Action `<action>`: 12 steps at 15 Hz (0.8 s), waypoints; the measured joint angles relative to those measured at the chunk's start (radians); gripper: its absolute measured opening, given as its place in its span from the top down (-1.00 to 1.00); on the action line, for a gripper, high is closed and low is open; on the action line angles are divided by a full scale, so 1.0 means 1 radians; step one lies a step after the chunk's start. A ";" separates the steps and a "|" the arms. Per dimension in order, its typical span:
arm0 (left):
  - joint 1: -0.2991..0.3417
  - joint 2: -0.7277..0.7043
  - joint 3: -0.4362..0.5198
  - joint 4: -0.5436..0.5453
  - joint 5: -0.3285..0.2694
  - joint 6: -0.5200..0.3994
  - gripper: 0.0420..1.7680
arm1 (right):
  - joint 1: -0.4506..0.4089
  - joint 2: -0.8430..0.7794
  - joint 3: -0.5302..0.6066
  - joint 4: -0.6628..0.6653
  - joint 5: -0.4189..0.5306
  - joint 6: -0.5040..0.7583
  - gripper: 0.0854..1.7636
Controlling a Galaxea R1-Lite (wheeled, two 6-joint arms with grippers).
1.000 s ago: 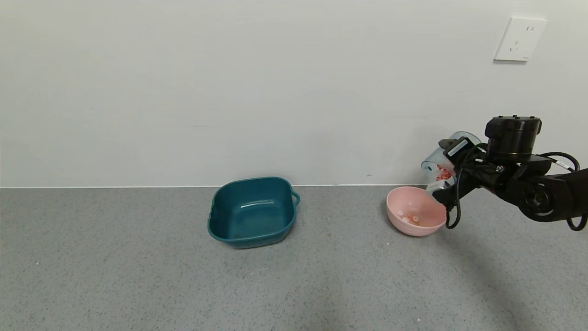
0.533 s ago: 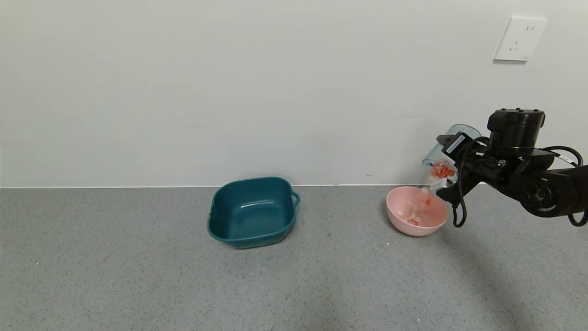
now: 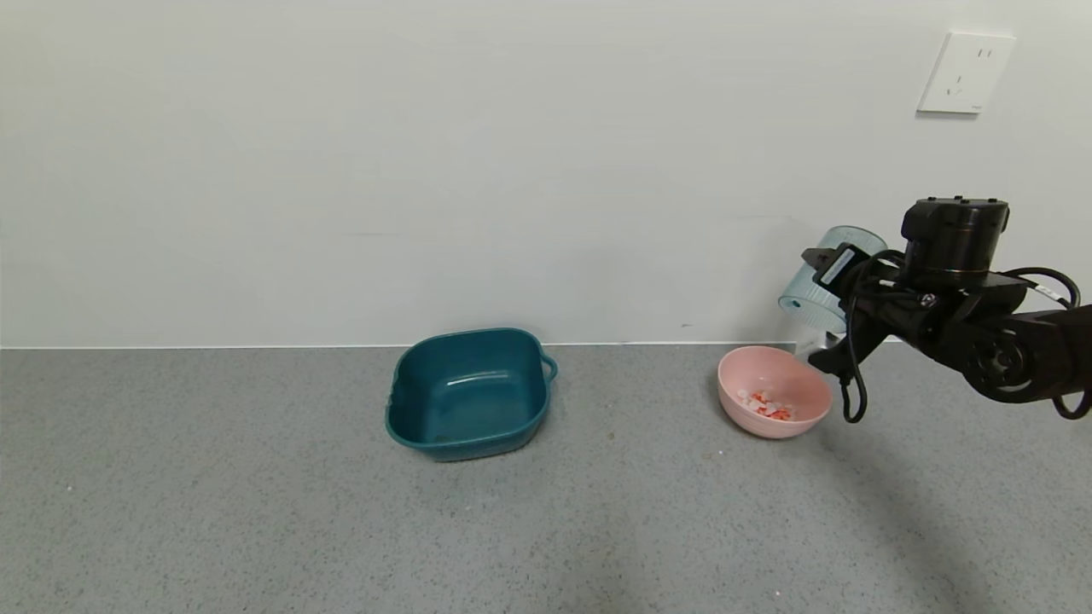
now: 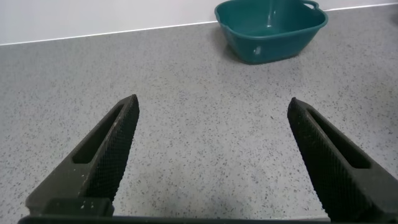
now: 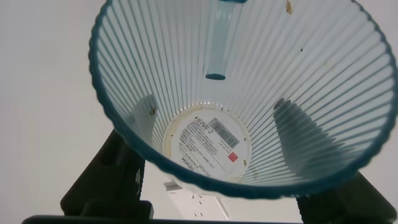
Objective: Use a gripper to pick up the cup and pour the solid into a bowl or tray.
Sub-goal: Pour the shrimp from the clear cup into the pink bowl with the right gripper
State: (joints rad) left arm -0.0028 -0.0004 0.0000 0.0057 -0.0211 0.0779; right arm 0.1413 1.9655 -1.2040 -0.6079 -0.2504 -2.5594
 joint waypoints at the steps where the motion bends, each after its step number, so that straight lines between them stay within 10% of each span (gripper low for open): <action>1: 0.000 0.000 0.000 0.000 0.000 0.000 -0.94 | 0.000 0.000 0.000 0.000 0.001 0.000 -0.49; 12: 0.000 0.000 0.000 0.000 0.000 0.000 -0.94 | 0.039 -0.040 0.067 0.007 -0.007 0.496 -0.49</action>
State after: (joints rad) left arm -0.0028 -0.0004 0.0000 0.0057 -0.0211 0.0774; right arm 0.1804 1.9257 -1.1366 -0.6013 -0.2572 -2.0634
